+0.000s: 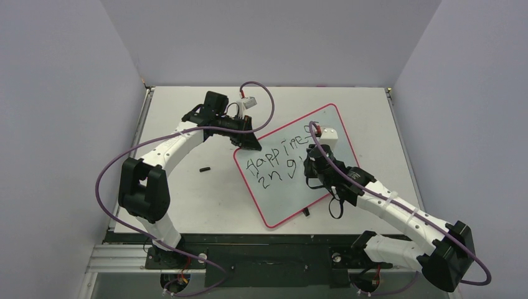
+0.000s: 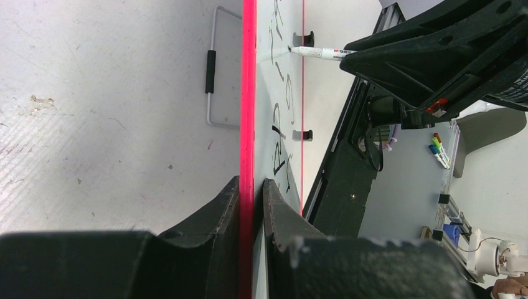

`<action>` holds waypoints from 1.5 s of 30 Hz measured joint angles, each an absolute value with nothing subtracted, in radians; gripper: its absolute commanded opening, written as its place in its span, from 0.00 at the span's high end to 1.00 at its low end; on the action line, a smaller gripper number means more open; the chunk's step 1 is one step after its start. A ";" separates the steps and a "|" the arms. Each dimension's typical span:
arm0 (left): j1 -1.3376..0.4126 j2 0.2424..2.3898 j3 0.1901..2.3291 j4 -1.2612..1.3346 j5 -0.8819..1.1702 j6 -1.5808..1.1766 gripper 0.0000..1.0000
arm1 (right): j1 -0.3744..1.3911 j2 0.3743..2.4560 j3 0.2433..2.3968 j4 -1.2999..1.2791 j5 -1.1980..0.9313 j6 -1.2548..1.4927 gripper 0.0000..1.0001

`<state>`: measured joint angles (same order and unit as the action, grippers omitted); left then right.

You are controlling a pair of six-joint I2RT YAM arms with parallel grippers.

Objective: Write a sentence on the whiteboard

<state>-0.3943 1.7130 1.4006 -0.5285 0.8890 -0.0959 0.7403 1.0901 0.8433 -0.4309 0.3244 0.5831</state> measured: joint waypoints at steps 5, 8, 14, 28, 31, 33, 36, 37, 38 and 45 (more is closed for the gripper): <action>-0.394 1.713 1.401 -0.528 0.890 -0.096 1.00 | 0.740 1.055 0.805 -0.440 0.324 0.595 1.00; -0.395 1.713 1.401 -0.528 0.891 -0.096 1.00 | 0.740 1.045 0.798 -0.461 0.321 0.599 1.00; -0.395 1.713 1.402 -0.527 0.896 -0.096 1.00 | 0.740 1.025 0.798 -0.505 0.308 0.598 1.00; -0.397 1.709 1.402 -0.528 0.896 -0.096 1.00 | 0.740 1.053 0.965 -0.526 0.305 0.571 1.00; -0.397 1.709 1.402 -0.528 0.895 -0.096 1.00 | 0.740 1.087 0.979 -0.513 0.302 0.565 1.00; -0.397 1.709 1.402 -0.527 0.896 -0.096 1.00 | 0.740 1.111 0.980 -0.508 0.297 0.563 1.00; -0.397 1.709 1.402 -0.527 0.896 -0.096 1.00 | 0.740 1.137 0.980 -0.503 0.290 0.561 1.00; -0.397 1.709 1.402 -0.527 0.896 -0.096 1.00 | 0.740 1.144 0.980 -0.498 0.288 0.561 1.00; -0.397 1.709 1.402 -0.527 0.896 -0.096 1.00 | 0.740 1.152 0.980 -0.493 0.286 0.561 1.00; -0.398 1.709 1.402 -0.527 0.893 -0.096 1.00 | 0.738 1.177 0.980 -0.466 0.283 0.561 1.00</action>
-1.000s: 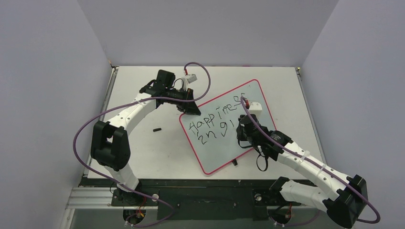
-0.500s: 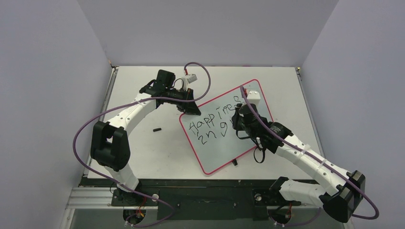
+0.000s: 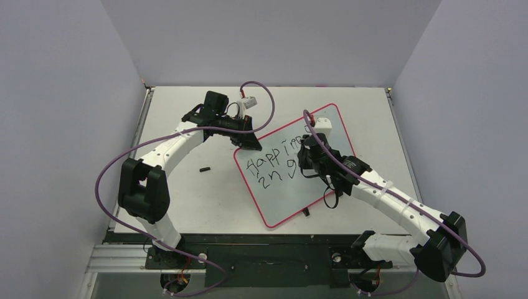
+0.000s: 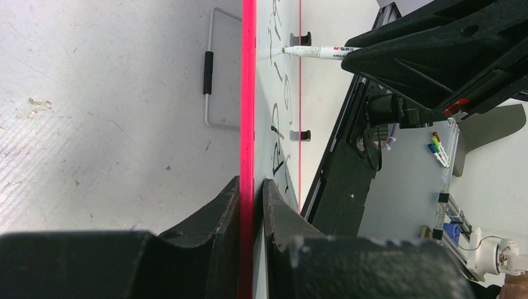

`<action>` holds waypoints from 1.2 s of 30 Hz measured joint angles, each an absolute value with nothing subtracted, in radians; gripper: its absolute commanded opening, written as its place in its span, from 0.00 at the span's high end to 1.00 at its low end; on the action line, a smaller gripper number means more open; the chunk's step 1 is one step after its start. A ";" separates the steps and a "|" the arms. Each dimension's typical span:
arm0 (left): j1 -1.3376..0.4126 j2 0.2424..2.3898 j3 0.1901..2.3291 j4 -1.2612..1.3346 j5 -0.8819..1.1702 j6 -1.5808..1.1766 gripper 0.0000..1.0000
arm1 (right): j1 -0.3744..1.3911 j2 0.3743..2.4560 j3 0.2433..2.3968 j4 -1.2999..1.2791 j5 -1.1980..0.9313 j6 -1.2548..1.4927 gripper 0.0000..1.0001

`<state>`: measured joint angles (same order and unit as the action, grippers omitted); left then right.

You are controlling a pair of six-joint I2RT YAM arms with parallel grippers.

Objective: Write a sentence on the whiteboard

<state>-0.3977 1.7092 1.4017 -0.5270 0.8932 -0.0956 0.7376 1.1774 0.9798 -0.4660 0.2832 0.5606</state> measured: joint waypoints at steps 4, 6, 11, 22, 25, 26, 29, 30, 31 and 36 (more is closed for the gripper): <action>-0.398 1.709 1.402 -0.527 0.893 -0.096 1.00 | 0.727 1.177 0.978 -0.455 0.282 0.561 1.00; -0.398 1.709 1.402 -0.528 0.890 -0.095 1.00 | 0.721 1.176 0.972 -0.446 0.282 0.561 1.00; -0.398 1.709 1.402 -0.529 0.888 -0.096 1.00 | 0.711 1.163 0.955 -0.436 0.282 0.561 1.00; -0.398 1.709 1.402 -0.528 0.894 -0.096 1.00 | 0.706 1.097 0.952 -0.461 0.280 0.561 1.00; -0.398 1.709 1.402 -0.528 0.894 -0.096 1.00 | 0.705 1.059 0.952 -0.466 0.281 0.561 1.00; -0.398 1.709 1.402 -0.528 0.894 -0.096 1.00 | 0.702 1.050 0.952 -0.466 0.281 0.561 1.00; -0.398 1.709 1.402 -0.528 0.894 -0.096 1.00 | 0.690 1.042 0.952 -0.468 0.283 0.561 1.00; -0.398 1.709 1.402 -0.528 0.894 -0.095 1.00 | 0.686 1.042 0.952 -0.469 0.282 0.561 1.00; -0.398 1.709 1.402 -0.528 0.894 -0.095 1.00 | 0.682 1.043 0.950 -0.470 0.282 0.561 1.00; -0.398 1.709 1.402 -0.528 0.894 -0.094 1.00 | 0.663 1.045 0.923 -0.468 0.278 0.560 1.00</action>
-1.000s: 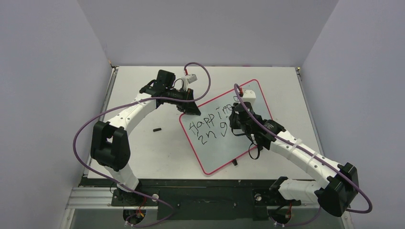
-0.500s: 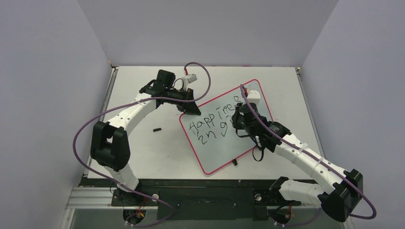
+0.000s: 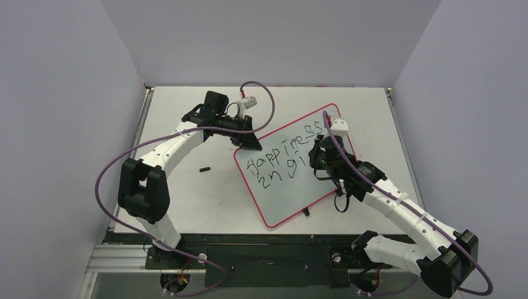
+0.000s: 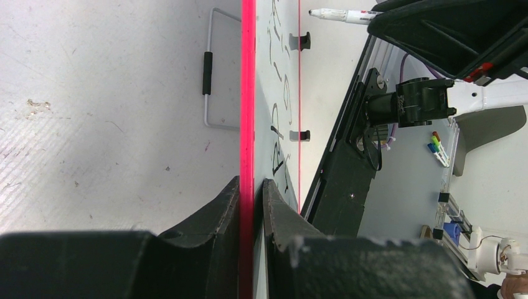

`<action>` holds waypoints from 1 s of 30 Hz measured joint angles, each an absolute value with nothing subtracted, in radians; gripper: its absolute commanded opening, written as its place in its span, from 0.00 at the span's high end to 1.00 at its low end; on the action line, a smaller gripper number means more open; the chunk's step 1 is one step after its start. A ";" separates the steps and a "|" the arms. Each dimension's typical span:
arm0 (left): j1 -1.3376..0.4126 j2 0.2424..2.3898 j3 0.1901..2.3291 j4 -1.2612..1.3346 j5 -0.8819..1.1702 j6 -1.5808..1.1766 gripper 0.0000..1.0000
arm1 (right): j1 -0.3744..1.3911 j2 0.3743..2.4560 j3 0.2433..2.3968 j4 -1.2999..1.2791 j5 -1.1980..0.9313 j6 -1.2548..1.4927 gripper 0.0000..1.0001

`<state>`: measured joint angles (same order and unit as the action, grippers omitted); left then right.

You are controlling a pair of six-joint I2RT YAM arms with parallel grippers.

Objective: Write a sentence on the whiteboard

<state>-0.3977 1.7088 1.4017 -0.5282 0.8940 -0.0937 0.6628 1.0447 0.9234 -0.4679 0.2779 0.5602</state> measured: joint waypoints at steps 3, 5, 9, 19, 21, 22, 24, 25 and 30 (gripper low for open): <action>-0.398 1.709 1.402 -0.528 0.894 -0.093 1.00 | 0.654 1.059 0.912 -0.466 0.271 0.560 1.00; -0.398 1.709 1.402 -0.528 0.894 -0.093 1.00 | 0.652 1.071 0.908 -0.462 0.268 0.559 1.00; -0.398 1.709 1.402 -0.528 0.894 -0.093 1.00 | 0.647 1.095 0.898 -0.456 0.254 0.559 1.00; -0.398 1.709 1.402 -0.534 0.885 -0.093 1.00 | 0.634 1.108 0.876 -0.411 0.244 0.558 1.00; -0.398 1.709 1.402 -0.535 0.883 -0.093 1.00 | 0.634 1.102 0.867 -0.403 0.244 0.558 1.00; -0.398 1.709 1.402 -0.536 0.883 -0.093 1.00 | 0.634 1.098 0.861 -0.398 0.244 0.559 1.00; -0.398 1.709 1.402 -0.536 0.883 -0.093 1.00 | 0.634 1.086 0.846 -0.389 0.243 0.561 1.00; -0.398 1.709 1.402 -0.536 0.883 -0.093 1.00 | 0.633 1.079 0.837 -0.386 0.243 0.561 1.00; -0.398 1.709 1.402 -0.537 0.883 -0.093 1.00 | 0.633 1.046 0.795 -0.383 0.245 0.565 1.00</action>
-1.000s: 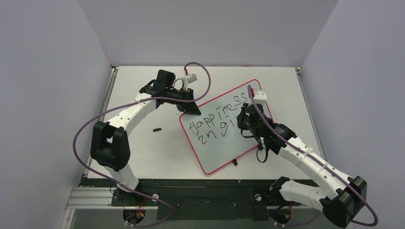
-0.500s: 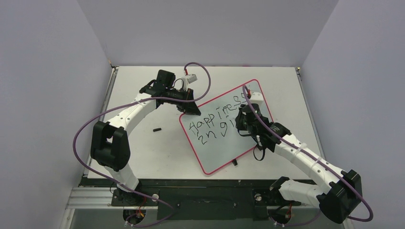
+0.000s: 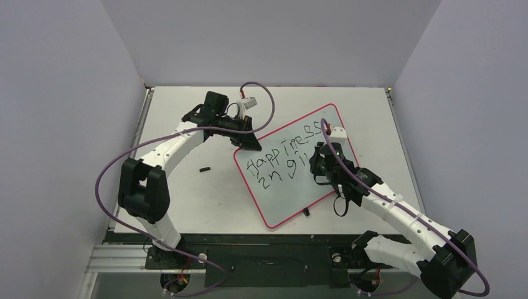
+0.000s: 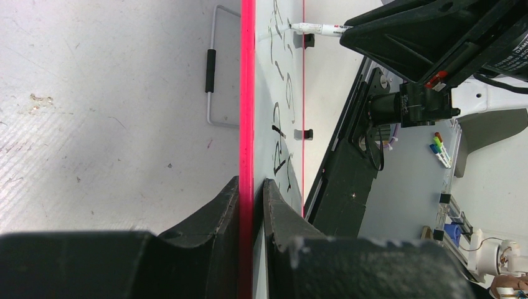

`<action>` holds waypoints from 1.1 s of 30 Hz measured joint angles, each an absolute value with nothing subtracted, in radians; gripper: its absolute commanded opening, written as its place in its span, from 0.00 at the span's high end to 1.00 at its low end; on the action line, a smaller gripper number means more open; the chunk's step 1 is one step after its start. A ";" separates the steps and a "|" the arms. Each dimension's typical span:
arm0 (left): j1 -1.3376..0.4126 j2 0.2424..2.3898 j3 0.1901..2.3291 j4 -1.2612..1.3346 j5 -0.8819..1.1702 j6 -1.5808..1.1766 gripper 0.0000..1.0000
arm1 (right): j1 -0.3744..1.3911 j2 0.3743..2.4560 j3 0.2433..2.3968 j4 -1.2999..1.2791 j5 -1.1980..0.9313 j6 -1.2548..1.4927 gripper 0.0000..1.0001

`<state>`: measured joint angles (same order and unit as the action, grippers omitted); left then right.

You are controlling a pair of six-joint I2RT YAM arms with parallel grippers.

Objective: Write a sentence on the whiteboard

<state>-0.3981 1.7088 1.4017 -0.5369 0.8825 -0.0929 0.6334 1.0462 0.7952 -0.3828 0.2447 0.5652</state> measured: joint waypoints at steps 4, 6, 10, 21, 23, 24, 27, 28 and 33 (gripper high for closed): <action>-0.398 1.709 1.402 -0.537 0.883 -0.093 1.00 | 0.633 1.022 0.767 -0.384 0.245 0.572 1.00; -0.398 1.709 1.402 -0.537 0.882 -0.093 1.00 | 0.633 1.012 0.755 -0.384 0.246 0.575 1.00; -0.398 1.709 1.402 -0.537 0.883 -0.093 1.00 | 0.633 1.003 0.746 -0.395 0.246 0.582 1.00; -0.398 1.709 1.402 -0.537 0.880 -0.093 1.00 | 0.622 1.039 0.788 -0.429 0.246 0.570 1.00; -0.398 1.709 1.402 -0.538 0.879 -0.093 1.00 | 0.617 1.054 0.807 -0.437 0.247 0.561 1.00; -0.398 1.709 1.402 -0.538 0.879 -0.093 1.00 | 0.615 1.062 0.817 -0.441 0.249 0.558 1.00; -0.398 1.709 1.402 -0.538 0.879 -0.093 1.00 | 0.610 1.084 0.843 -0.447 0.254 0.550 1.00; -0.398 1.709 1.402 -0.538 0.879 -0.093 1.00 | 0.609 1.090 0.849 -0.450 0.254 0.548 1.00; -0.398 1.709 1.401 -0.540 0.879 -0.093 1.00 | 0.603 1.116 0.880 -0.451 0.257 0.535 1.00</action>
